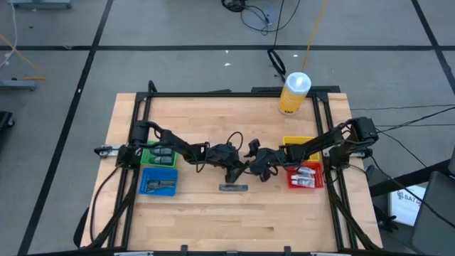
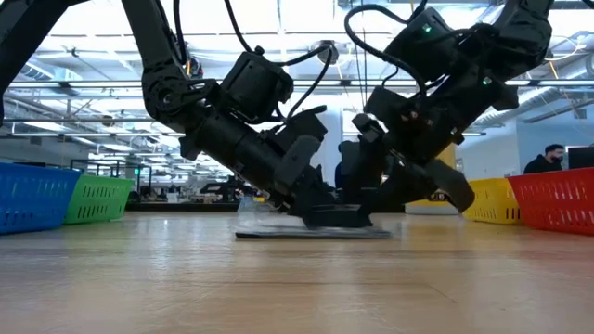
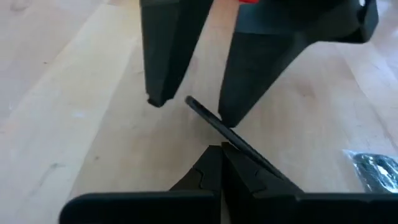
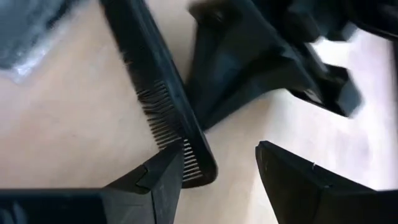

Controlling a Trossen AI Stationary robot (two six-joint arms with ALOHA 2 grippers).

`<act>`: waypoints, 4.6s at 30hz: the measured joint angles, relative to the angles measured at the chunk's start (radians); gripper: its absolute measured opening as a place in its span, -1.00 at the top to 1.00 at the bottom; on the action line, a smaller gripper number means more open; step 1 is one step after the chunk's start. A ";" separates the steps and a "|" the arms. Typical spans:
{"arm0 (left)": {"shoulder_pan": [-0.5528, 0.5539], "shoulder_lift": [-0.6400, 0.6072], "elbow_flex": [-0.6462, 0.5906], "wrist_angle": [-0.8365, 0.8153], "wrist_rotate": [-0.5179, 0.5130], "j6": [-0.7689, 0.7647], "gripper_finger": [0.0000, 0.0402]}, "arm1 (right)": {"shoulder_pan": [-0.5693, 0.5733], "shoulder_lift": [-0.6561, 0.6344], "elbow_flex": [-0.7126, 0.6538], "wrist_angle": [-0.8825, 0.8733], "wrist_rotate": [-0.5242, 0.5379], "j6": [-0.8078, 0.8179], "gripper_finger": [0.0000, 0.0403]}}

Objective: Pick & Place Travel size toiletries
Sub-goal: Put the black comb into the blue bin

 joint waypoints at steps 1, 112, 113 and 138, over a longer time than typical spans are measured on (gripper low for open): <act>-0.001 0.000 0.000 0.001 0.001 -0.001 0.96 | -0.002 0.000 0.000 -0.001 -0.030 0.007 0.04; 0.013 -0.093 0.007 -0.283 -0.129 0.284 0.99 | -0.176 0.140 0.000 0.193 -0.479 1.306 -0.18; 0.014 -0.090 0.007 -0.279 -0.125 0.283 0.99 | -0.176 0.140 0.000 0.201 -0.479 1.309 -0.18; 0.005 -0.042 0.006 -0.219 -0.098 0.255 0.94 | -0.156 0.133 -0.002 0.147 -0.428 1.104 0.72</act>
